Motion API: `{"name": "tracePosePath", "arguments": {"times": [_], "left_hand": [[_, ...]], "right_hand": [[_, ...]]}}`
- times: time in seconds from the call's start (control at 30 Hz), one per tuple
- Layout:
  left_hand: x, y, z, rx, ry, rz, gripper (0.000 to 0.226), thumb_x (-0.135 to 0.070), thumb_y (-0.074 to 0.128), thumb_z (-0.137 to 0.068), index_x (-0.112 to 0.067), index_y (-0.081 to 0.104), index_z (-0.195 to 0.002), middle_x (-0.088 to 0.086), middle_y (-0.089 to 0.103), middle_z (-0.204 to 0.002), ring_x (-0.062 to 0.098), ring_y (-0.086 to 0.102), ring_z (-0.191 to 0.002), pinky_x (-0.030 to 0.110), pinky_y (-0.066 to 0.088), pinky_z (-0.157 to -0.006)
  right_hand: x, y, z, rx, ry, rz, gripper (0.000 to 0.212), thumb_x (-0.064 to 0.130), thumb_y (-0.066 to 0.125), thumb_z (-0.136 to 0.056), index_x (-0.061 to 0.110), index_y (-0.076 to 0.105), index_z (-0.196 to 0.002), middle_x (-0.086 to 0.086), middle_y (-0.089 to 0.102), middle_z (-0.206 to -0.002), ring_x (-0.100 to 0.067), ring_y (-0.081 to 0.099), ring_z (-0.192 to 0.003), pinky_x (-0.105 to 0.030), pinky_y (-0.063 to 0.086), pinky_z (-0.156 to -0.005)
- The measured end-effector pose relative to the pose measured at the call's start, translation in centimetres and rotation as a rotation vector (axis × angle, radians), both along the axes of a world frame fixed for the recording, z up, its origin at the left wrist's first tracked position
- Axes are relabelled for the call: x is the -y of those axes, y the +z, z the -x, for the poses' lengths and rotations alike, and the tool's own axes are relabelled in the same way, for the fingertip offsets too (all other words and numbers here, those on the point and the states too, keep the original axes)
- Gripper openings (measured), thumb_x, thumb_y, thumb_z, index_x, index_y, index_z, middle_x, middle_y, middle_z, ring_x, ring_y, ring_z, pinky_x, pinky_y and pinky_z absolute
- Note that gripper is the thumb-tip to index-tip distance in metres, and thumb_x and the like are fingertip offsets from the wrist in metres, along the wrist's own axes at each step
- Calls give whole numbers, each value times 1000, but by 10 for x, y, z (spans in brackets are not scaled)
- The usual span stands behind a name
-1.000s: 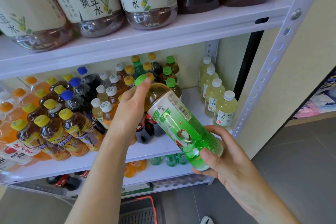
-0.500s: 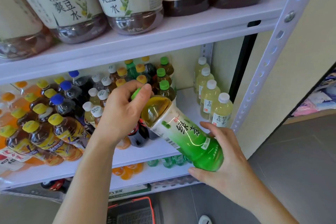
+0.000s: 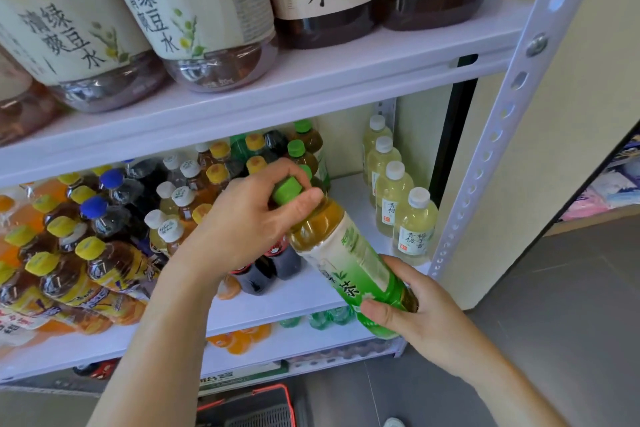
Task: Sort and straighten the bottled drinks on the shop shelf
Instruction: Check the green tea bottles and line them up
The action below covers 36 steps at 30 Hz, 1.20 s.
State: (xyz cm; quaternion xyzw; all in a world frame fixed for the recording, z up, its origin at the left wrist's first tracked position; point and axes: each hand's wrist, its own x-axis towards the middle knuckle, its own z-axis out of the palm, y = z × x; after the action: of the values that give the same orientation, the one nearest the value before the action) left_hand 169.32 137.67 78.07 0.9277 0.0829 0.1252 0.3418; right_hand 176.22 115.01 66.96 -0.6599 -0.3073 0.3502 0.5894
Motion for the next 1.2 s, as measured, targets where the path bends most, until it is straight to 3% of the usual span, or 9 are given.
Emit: {"name": "tracePosePath", "arguments": {"times": [0.13, 0.27, 0.33, 0.4, 0.57, 0.7, 0.83, 1.03, 1.2], "left_hand": [[5, -4, -3, 27, 45, -25, 30, -54, 54, -86, -25, 59, -91, -12, 56, -60, 6, 51, -52, 16, 37, -49], [7, -4, -10, 107, 24, -146, 14, -33, 50, -99, -22, 59, -100, -10, 56, -72, 3, 52, -61, 19, 40, -55], [9, -3, -18, 126, -4, -300, 15, -30, 50, -100, -19, 61, -104, -6, 60, -86, 8, 57, -75, 32, 48, -65], [24, -10, -63, 109, -31, -377, 17, -28, 50, -100, -16, 61, -106, 0, 61, -96, 21, 59, -84, 41, 50, -69], [12, -17, -105, 36, 6, -469, 20, -28, 52, -100, -14, 57, -114, 6, 55, -105, 30, 57, -93, 42, 48, -77], [1, -34, -146, -89, 18, -572, 16, -19, 53, -99, -16, 56, -114, 2, 45, -98, 29, 57, -90, 35, 43, -72], [-14, -56, -178, -153, 84, -611, 26, 0, 58, -88, -14, 59, -110, 10, 58, -105, 29, 58, -93, 34, 43, -73], [-29, -74, -212, -131, 159, -583, 31, 8, 53, -81, -9, 62, -105, 7, 55, -98, 22, 51, -85, 28, 34, -67], [-39, -81, -225, -77, 226, -452, 22, 5, 49, -89, -11, 61, -97, -4, 46, -92, 9, 42, -83, 15, 27, -61]], "right_hand": [[-5, -4, 4, 111, -185, 76, 47, 41, 80, -76, 40, 58, -117, 1, 65, -113, -14, 64, -102, -42, 53, -92], [-13, 7, 4, 326, -29, 277, 51, 45, 66, -87, 59, 35, -124, 18, 50, -127, 8, 48, -108, -18, 44, -91], [-19, 10, 2, 508, 15, 416, 67, 48, 57, -92, 45, 18, -146, 11, 34, -146, 0, 28, -131, -20, 31, -104], [-8, 8, -24, 580, -81, 430, 73, 43, 54, -95, 34, 10, -152, 9, 15, -158, -7, 9, -144, -24, 18, -114], [-30, 19, -30, 758, -339, 283, 67, 20, 64, -88, 20, 32, -146, -10, 27, -153, -27, 25, -140, -39, 35, -111], [-49, 17, -44, 952, -413, 475, 67, 22, 64, -84, 15, 37, -145, -21, 29, -148, -38, 25, -139, -44, 29, -114], [-59, 4, -53, 980, -354, 679, 73, 27, 58, -88, 19, 22, -151, -22, 16, -154, -38, 15, -142, -44, 19, -117], [-63, -7, -60, 947, -425, 683, 76, 29, 57, -89, 9, 20, -152, -27, 13, -155, -41, 9, -145, -39, 13, -120], [-60, -11, -56, 908, -456, 619, 76, 21, 62, -86, -4, 27, -149, -31, 13, -156, -45, 7, -147, -32, -12, -111]]}}
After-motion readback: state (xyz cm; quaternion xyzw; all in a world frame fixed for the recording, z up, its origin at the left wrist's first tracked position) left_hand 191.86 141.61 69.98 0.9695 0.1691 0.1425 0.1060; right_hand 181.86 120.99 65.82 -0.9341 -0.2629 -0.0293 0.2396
